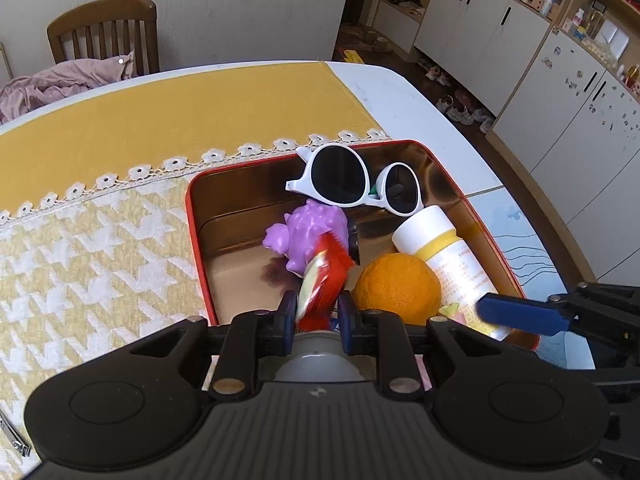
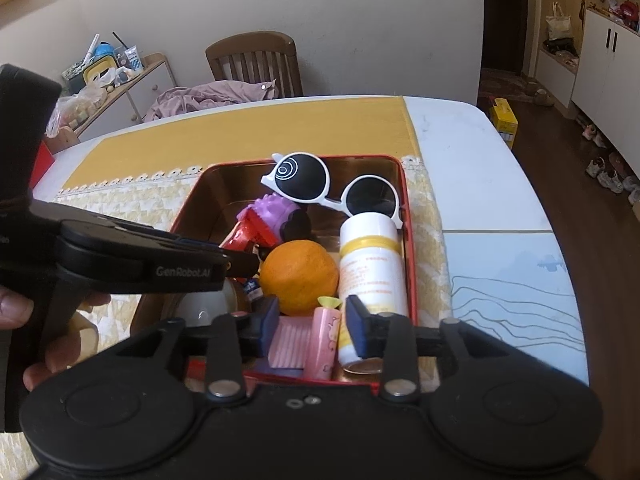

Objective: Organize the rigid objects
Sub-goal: 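Carry the wrapper and lip balm into the red tin and open both grippers, then move the right gripper back over the silver nail clipper on the cloth, then grasp the silver nail clipper with the right gripper, then carry the nail clipper into the red tin and open the right gripper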

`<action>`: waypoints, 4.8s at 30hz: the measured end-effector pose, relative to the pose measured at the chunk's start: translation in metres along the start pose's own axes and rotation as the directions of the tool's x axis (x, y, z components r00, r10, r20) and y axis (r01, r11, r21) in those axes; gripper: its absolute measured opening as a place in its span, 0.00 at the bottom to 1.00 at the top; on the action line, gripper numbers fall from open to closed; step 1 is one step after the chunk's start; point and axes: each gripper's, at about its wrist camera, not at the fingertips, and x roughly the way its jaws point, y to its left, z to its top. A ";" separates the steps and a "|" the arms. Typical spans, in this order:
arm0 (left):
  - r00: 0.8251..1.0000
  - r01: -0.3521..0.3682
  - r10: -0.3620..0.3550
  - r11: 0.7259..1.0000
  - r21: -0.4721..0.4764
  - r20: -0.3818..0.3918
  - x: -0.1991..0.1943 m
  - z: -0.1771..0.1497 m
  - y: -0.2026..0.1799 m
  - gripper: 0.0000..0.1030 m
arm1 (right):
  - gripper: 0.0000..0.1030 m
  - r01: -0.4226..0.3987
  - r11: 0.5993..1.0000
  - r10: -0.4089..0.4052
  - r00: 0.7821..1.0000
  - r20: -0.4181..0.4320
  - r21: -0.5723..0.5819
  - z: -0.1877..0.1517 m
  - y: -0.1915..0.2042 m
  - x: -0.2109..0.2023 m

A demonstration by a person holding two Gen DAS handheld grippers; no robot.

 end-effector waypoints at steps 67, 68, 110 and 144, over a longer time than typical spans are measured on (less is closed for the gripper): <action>0.952 -0.165 0.224 0.950 -0.265 0.210 -0.163 -0.155 0.303 0.79 | 1.00 -0.070 0.972 0.082 0.996 0.045 -0.225 -0.032 0.234 0.028; 0.951 -0.174 0.233 0.947 -0.270 0.204 -0.162 -0.159 0.307 0.79 | 1.00 -0.075 0.969 0.087 0.995 0.041 -0.235 -0.030 0.239 0.034; 0.925 -0.254 0.338 0.891 -0.378 0.175 -0.209 -0.245 0.341 0.79 | 0.10 -0.076 0.969 0.078 0.997 -0.001 -0.237 -0.043 0.279 0.074; 0.959 -0.078 0.092 0.995 -0.064 0.269 -0.155 -0.097 0.118 0.78 | 0.09 0.149 0.989 -0.151 0.972 0.181 0.021 -0.014 0.033 -0.032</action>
